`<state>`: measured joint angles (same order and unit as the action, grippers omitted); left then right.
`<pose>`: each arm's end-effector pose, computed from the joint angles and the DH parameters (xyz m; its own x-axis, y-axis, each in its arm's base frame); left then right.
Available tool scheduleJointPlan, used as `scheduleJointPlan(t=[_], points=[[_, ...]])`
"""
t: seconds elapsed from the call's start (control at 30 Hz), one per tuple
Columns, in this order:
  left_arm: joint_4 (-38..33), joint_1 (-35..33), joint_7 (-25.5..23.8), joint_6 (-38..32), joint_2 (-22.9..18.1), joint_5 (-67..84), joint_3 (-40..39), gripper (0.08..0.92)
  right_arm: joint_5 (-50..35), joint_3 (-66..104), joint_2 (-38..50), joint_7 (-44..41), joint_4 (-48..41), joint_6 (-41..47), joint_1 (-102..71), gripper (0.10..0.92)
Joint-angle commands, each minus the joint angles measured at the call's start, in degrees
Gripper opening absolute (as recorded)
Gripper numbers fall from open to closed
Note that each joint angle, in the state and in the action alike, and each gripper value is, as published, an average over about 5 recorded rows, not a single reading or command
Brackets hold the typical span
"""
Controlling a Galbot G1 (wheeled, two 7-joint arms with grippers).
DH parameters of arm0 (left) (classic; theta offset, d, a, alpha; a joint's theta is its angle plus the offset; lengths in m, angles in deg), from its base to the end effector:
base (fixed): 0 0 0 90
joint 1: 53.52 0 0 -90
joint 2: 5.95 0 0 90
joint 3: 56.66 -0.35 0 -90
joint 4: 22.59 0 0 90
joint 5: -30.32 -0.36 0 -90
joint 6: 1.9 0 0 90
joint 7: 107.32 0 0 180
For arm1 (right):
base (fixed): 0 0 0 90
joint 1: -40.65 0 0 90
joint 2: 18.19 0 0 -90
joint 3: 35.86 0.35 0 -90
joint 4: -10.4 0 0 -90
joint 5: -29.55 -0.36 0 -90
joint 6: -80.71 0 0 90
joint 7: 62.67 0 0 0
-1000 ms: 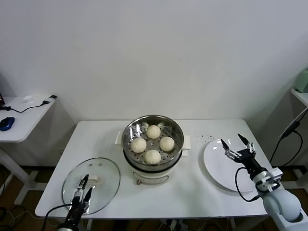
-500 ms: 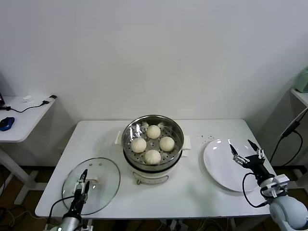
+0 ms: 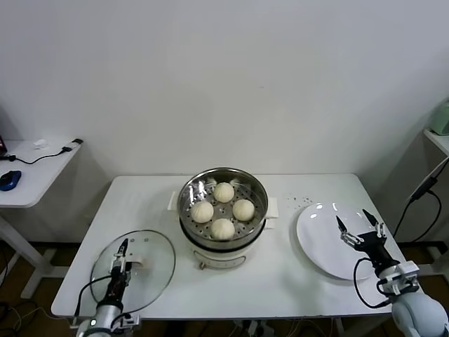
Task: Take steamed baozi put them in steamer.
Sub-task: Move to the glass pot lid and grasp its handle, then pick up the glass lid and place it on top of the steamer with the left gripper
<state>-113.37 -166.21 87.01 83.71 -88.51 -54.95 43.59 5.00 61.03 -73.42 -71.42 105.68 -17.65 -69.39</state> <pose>0.1980 0.1082 -0.4447 -0.9903 -0.0832 0.1116 0.1178 -0.0739 0.9903 0.2535 -0.2160 -0.3434 -0.9872 -0.1314 0.0904 -0.1459 0.9728 -0.1797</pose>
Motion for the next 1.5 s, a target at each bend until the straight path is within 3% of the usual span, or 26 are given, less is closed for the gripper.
scheduleJointPlan(t=[0.03, 0.4, 0.67, 0.9, 1.2, 1.33, 1.5], points=[[1.6, 1.7, -0.1, 1.2, 0.4, 3.5, -1.8, 0.706, 2.3, 0.3, -0.8, -0.2, -1.1, -0.4, -0.1, 0.823], [1.5, 1.8, -0.5, 1.6, 0.9, 5.0, -1.8, 0.394, 3.5, 0.0, -1.7, -0.6, -2.4, -0.8, 1.1, 0.823], [-5.1, -0.9, -0.5, 3.9, 2.4, 8.3, -1.8, 0.172, 4.3, -0.4, -1.8, -0.6, -3.1, -1.0, 2.1, 0.823], [-18.8, -6.1, -4.9, 10.0, 6.5, 11.4, -1.5, 0.147, 5.1, -1.2, -0.9, -0.1, -4.3, -0.9, 4.0, 0.823], [-33.1, -8.7, -10.5, 27.1, 17.2, 14.1, -2.8, 0.147, 5.6, -2.5, 0.3, 0.3, -6.2, -0.8, 6.6, 0.823], [-36.3, -5.4, -14.7, 35.7, 22.4, 15.3, -8.2, 0.147, 6.0, -3.5, 0.5, 0.7, -7.1, -0.6, 7.9, 0.823], [-36.6, 5.6, -22.0, 45.0, 27.3, 12.9, -20.3, 0.147, 6.9, -4.7, 0.3, 1.2, -8.5, -0.5, 9.4, 0.823]])
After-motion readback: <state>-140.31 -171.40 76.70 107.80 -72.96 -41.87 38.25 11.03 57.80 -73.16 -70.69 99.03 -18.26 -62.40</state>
